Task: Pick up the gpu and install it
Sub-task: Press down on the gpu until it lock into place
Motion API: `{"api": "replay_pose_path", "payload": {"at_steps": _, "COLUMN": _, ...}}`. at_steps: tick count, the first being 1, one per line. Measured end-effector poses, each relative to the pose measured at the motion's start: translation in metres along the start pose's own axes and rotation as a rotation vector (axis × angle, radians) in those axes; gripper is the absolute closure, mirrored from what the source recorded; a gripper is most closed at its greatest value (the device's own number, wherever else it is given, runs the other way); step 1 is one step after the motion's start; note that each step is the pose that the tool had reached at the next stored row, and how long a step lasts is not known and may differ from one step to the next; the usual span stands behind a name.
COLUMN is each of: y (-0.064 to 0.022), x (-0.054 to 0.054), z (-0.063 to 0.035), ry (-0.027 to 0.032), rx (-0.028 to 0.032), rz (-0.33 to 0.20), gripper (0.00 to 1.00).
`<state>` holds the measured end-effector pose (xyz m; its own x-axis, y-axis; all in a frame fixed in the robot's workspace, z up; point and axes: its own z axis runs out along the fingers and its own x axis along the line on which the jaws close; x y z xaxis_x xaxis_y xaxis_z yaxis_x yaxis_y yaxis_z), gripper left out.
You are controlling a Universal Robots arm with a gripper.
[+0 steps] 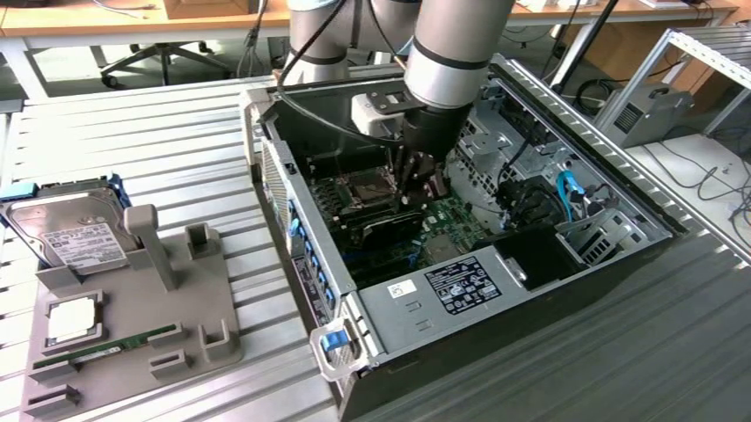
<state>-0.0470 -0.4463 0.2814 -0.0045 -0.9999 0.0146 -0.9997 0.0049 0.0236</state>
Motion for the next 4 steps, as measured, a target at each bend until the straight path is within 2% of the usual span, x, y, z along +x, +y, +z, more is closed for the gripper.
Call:
{"api": "replay_pose_path", "payload": {"at_steps": 1, "y": -0.0111, "x": 0.000, "z": -0.0096, "ry": 0.0000, "rx": 0.0000, "rz": 0.000, "gripper": 0.89}}
{"api": "replay_pose_path", "payload": {"at_steps": 2, "y": -0.0119, "x": 0.000, "z": -0.0279, "ry": -0.0003, "rx": 0.0001, "rz": 0.000, "gripper": 0.89}}
{"api": "replay_pose_path", "payload": {"at_steps": 4, "y": -0.0119, "x": 0.000, "z": -0.0280, "ry": -0.0002, "rx": 0.0001, "rz": 0.000, "gripper": 0.89}}
